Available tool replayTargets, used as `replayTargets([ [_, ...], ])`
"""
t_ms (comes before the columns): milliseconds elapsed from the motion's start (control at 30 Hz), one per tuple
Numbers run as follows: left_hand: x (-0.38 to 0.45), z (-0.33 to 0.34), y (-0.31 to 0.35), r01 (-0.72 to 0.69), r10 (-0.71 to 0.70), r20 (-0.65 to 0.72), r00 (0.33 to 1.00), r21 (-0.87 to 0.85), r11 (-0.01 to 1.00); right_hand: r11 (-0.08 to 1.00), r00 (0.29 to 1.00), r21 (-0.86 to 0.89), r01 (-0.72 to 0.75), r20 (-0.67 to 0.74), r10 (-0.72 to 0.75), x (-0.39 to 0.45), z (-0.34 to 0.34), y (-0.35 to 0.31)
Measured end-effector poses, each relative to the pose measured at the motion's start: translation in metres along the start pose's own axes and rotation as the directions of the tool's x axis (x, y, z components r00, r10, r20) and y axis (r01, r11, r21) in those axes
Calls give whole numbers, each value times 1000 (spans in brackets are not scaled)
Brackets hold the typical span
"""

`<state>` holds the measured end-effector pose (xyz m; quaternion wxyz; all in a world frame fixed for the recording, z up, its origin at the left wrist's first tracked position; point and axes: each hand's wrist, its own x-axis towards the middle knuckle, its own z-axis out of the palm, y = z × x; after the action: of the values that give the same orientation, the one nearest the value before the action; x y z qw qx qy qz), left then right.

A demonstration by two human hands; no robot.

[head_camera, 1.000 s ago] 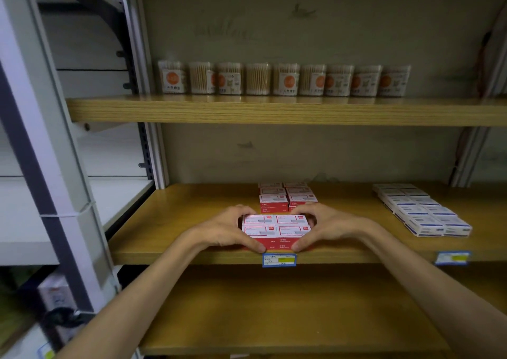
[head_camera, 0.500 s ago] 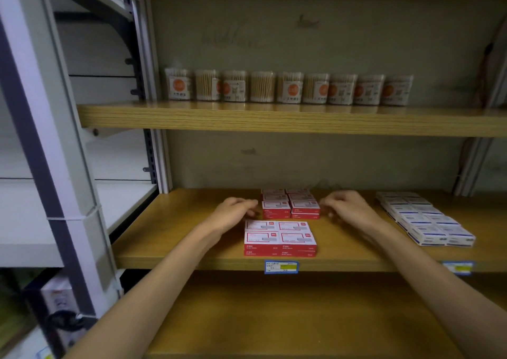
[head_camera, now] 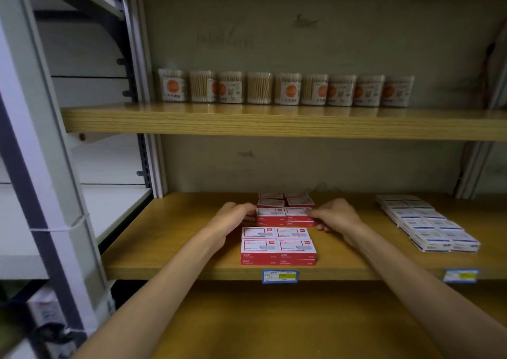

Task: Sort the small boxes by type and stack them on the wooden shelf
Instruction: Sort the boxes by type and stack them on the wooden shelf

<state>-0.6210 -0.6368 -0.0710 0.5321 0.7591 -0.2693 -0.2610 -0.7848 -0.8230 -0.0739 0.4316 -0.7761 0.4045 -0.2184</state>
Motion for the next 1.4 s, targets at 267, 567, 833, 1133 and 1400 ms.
replayTargets([
  [267, 4, -28, -12, -41, 50, -38, 998, 193, 980, 997, 992, -82, 14, 128, -4, -10, 10, -12],
  [567, 5, -17, -12, -160, 121, 147, 982, 290, 944, 958, 937, -239, 158, 342, -69, -20, 9, -25],
  [833, -2, -21, -13, -188, 134, 212, 968, 264, 946, 949, 913, -236, 208, 395, -102, -24, 7, -23],
  [1133, -3, -21, -12, -216, 144, 248, 958, 290, 932, 934, 909, -265, 239, 399, -120, -27, 6, -24],
  [1400, -10, -36, -5, -371, 15, 543, 839, 553, 746, 805, 780, -441, 397, 624, -42, -40, -10, -35],
])
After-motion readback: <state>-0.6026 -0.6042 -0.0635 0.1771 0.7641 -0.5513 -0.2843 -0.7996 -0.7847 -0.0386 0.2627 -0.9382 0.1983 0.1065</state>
